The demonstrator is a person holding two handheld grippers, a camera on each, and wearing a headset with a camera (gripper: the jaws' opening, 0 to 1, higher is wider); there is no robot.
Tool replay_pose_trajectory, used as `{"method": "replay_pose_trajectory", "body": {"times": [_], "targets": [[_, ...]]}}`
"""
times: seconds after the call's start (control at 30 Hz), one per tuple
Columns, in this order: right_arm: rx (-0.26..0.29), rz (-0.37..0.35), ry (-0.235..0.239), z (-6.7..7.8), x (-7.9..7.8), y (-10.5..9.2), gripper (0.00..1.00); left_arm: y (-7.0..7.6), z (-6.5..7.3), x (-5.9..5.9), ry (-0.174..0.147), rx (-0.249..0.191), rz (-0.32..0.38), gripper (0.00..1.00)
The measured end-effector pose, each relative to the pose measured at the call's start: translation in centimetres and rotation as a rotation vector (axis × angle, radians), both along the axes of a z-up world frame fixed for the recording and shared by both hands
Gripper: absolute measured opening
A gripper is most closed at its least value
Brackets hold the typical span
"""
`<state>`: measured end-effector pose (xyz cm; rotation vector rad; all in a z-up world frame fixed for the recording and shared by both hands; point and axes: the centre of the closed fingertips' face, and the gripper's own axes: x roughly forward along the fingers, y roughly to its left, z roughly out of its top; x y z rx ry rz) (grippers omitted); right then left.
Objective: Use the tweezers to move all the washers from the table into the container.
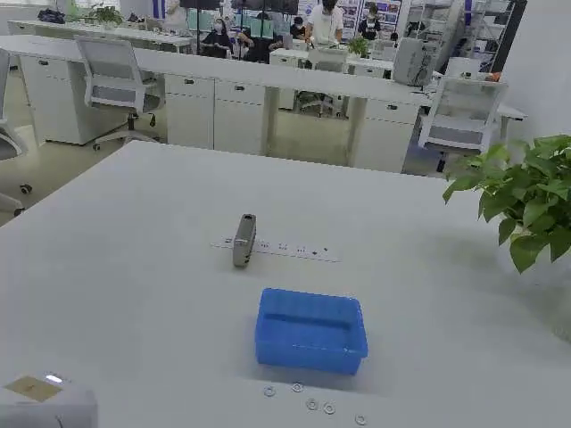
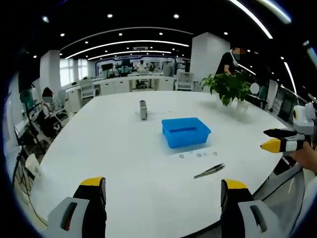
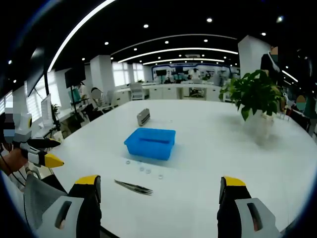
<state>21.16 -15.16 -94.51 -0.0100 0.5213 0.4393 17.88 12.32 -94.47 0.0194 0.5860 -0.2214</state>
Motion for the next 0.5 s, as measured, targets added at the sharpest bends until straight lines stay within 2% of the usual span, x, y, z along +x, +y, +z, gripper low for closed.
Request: {"method": "replay_pose_trajectory", "body": {"times": [0.1, 0.2, 0.5], "targets": [[-0.002, 0.000, 0.001, -0.05, -0.07, -0.05, 0.99, 0.06, -0.10, -0.02, 0.002, 0.000, 0.003, 0.97], [0.001, -0.001, 0.006, -0.20, -0.18, -0.16, 0.99, -0.33, -0.05, -0.04, -0.004, -0.029, -0.005, 0.99], [0.000, 0.003, 0.015, -0.57, -0.47, -0.25, 0.99, -0.75, -0.13, -0.18, 0.004, -0.020, -0.028, 0.99]]}}
